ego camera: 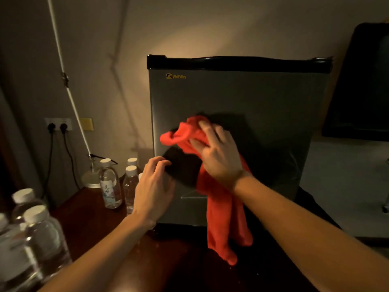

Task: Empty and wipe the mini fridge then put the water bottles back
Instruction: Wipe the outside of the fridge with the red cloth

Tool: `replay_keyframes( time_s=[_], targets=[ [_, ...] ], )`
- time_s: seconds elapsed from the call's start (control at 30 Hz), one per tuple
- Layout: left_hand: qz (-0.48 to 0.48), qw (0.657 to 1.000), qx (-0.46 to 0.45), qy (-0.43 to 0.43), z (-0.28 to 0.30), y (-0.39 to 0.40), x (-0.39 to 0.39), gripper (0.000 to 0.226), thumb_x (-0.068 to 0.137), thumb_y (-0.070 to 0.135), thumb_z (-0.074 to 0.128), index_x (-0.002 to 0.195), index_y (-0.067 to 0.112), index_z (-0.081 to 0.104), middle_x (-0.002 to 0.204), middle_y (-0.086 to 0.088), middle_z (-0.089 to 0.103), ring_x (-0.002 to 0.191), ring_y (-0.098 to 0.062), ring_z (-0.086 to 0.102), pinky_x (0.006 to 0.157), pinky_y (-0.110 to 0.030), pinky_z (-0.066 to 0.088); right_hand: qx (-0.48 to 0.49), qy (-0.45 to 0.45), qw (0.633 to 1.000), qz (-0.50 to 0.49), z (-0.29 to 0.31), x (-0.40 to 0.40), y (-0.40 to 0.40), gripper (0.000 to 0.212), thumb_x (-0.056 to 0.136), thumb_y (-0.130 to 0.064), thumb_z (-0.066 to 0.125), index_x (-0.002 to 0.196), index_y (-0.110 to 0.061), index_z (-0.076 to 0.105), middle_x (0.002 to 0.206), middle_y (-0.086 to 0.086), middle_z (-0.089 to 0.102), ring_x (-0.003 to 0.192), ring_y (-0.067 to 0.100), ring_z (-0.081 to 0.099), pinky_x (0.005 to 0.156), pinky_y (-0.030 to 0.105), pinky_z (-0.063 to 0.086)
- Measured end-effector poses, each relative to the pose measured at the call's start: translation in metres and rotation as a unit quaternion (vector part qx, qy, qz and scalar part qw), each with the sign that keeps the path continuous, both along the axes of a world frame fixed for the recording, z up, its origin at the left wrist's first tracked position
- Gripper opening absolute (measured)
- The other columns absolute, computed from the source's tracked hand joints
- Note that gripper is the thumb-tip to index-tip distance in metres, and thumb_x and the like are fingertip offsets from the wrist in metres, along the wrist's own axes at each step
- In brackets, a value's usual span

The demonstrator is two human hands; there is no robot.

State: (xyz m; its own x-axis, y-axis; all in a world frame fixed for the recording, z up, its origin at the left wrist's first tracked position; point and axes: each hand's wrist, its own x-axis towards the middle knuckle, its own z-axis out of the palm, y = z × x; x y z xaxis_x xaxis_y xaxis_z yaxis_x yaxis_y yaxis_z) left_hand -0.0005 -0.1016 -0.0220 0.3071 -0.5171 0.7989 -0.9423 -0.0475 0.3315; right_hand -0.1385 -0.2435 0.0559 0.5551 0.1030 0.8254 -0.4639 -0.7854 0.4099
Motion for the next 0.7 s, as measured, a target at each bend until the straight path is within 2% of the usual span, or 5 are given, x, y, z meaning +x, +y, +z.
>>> replay_keyframes(
  time_s=[0.17,0.3,0.5,0.57,0.7],
  targets=[
    [0.010,0.999,-0.016,0.049,-0.008,0.003,0.007,0.031,0.076,0.006,0.068,0.101,0.017,0.054,0.115,0.003,0.050,0.104,-0.023,0.055,0.080,-0.043,0.052,-0.024,0.152,0.986,0.068,-0.087,0.004,0.005,0.021,0.077,-0.022,0.052,0.071,-0.017,0.072,0.133,0.010,0.060,0.111,0.030,0.048,0.086,0.037,0.043],
    [0.003,0.998,0.005,0.056,-0.016,0.007,0.001,0.028,0.079,0.011,0.067,0.102,0.017,0.054,0.109,0.004,0.051,0.098,-0.019,0.053,0.077,-0.041,0.051,-0.037,0.205,0.976,0.057,-0.094,0.001,0.005,0.025,0.082,-0.023,0.052,0.076,-0.021,0.076,0.132,0.004,0.061,0.112,0.026,0.047,0.085,0.038,0.040],
    [-0.010,0.999,0.003,0.044,-0.018,0.011,0.004,0.034,0.081,0.009,0.066,0.110,0.018,0.053,0.112,0.004,0.053,0.101,-0.021,0.056,0.076,-0.042,0.052,0.012,0.050,0.999,-0.011,-0.014,0.003,0.014,0.020,0.087,-0.024,0.055,0.095,-0.018,0.072,0.135,0.012,0.055,0.108,0.030,0.044,0.085,0.040,0.036],
    [-0.002,0.999,-0.007,0.045,-0.017,0.013,0.008,0.031,0.080,0.009,0.066,0.107,0.018,0.054,0.110,0.004,0.051,0.100,-0.023,0.057,0.078,-0.041,0.051,-0.002,0.072,0.997,0.011,-0.023,0.009,0.014,0.021,0.088,-0.023,0.055,0.096,-0.018,0.073,0.136,0.012,0.055,0.109,0.031,0.044,0.086,0.039,0.036],
    [0.013,0.998,-0.006,0.062,-0.025,0.016,0.010,0.024,0.080,0.010,0.066,0.100,0.020,0.056,0.104,0.007,0.051,0.094,-0.019,0.057,0.076,-0.036,0.049,-0.014,0.173,0.983,0.067,-0.098,0.010,0.011,0.032,0.082,-0.025,0.045,0.082,-0.022,0.077,0.132,0.004,0.061,0.111,0.028,0.045,0.086,0.037,0.036]
  ],
)
